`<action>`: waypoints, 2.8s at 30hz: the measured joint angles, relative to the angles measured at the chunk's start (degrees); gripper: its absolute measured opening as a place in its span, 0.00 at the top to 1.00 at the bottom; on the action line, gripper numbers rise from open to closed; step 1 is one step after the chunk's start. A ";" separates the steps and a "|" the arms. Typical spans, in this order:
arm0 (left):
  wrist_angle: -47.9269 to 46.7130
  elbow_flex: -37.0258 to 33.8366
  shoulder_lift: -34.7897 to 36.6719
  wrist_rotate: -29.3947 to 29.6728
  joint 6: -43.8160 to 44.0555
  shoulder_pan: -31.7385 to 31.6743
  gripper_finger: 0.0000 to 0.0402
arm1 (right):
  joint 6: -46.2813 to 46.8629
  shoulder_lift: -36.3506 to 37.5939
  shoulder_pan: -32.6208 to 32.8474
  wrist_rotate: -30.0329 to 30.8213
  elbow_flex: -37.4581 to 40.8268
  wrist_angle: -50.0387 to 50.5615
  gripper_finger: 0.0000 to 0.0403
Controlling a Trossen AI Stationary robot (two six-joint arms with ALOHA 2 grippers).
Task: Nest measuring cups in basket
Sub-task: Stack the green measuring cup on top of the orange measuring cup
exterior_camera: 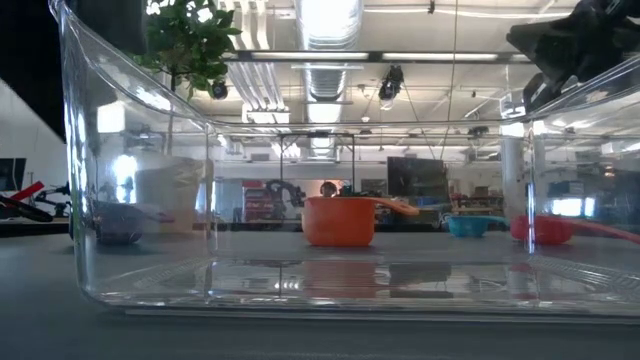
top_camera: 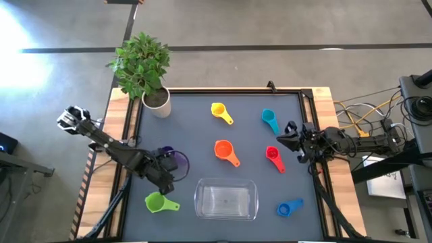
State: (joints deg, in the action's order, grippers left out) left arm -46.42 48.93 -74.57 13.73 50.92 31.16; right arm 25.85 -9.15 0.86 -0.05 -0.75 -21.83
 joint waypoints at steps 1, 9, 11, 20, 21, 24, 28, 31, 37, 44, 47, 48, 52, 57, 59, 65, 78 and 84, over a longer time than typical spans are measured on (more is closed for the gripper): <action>0.08 0.30 -0.49 -1.77 0.50 0.42 0.58 | 0.04 0.00 0.00 0.00 0.00 0.50 0.94; -7.56 2.53 -3.99 -7.66 8.46 5.44 0.58 | -1.14 0.00 0.00 -0.19 0.00 2.00 0.94; -8.77 2.58 -4.39 -7.93 9.86 7.16 0.58 | -1.24 0.00 0.00 -0.20 0.00 2.01 0.94; -9.03 2.16 -4.78 -8.85 16.02 12.76 0.58 | -1.86 0.00 0.00 -0.20 0.00 2.01 0.94; -9.12 2.06 -4.78 -8.79 16.61 13.10 0.58 | -1.86 0.00 0.00 -0.21 0.00 2.00 0.94; -9.11 1.99 -4.78 -8.43 17.82 14.00 0.58 | -1.86 0.00 0.00 -0.46 0.00 2.01 0.94; -7.86 1.65 -5.27 -8.31 18.64 14.54 0.58 | -1.76 0.00 0.00 -0.58 0.00 2.01 0.94; -6.29 0.78 -5.96 -8.22 18.72 14.57 0.58 | -0.88 0.00 0.00 -1.83 0.00 2.01 0.94; -5.43 -1.04 -8.66 -8.25 19.05 14.55 0.58 | 0.40 0.00 0.02 -3.54 0.00 1.98 0.94; -4.05 -1.20 -12.38 -9.32 16.70 14.55 0.65 | 0.62 0.00 0.02 -3.61 0.00 2.01 0.94; -2.64 -1.20 -13.38 -9.89 14.43 14.55 0.78 | 0.67 0.00 0.02 -3.59 0.00 2.01 0.94; -2.37 -1.20 -13.59 -9.95 13.79 14.55 0.84 | 0.76 0.00 0.02 -3.60 0.00 2.01 0.94; -2.73 -1.14 -13.22 -10.16 13.20 14.49 0.98 | 0.76 0.00 0.02 -3.56 0.00 2.03 0.94; -8.85 1.02 -10.69 -8.12 12.98 14.05 1.00 | 0.76 0.00 0.02 -3.41 0.00 1.97 0.94; -12.35 2.89 -9.30 -5.46 12.77 13.77 1.00 | 0.76 0.00 0.02 -3.41 0.00 1.93 0.94; -15.84 8.15 -3.18 6.19 4.88 10.42 1.00 | 0.76 0.00 0.02 -0.68 0.00 1.82 0.94; -2.22 9.55 4.52 3.51 -26.83 -16.34 1.00 | -5.66 -5.47 0.02 1.54 -4.00 2.36 0.94; 6.86 10.35 1.73 -2.99 -39.25 -25.03 1.00 | -15.08 -15.58 0.55 1.42 -9.65 2.85 0.94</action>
State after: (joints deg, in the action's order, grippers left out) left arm -39.56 59.27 -72.84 10.74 11.68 6.14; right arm 10.77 -24.73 1.41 1.36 -10.40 -18.98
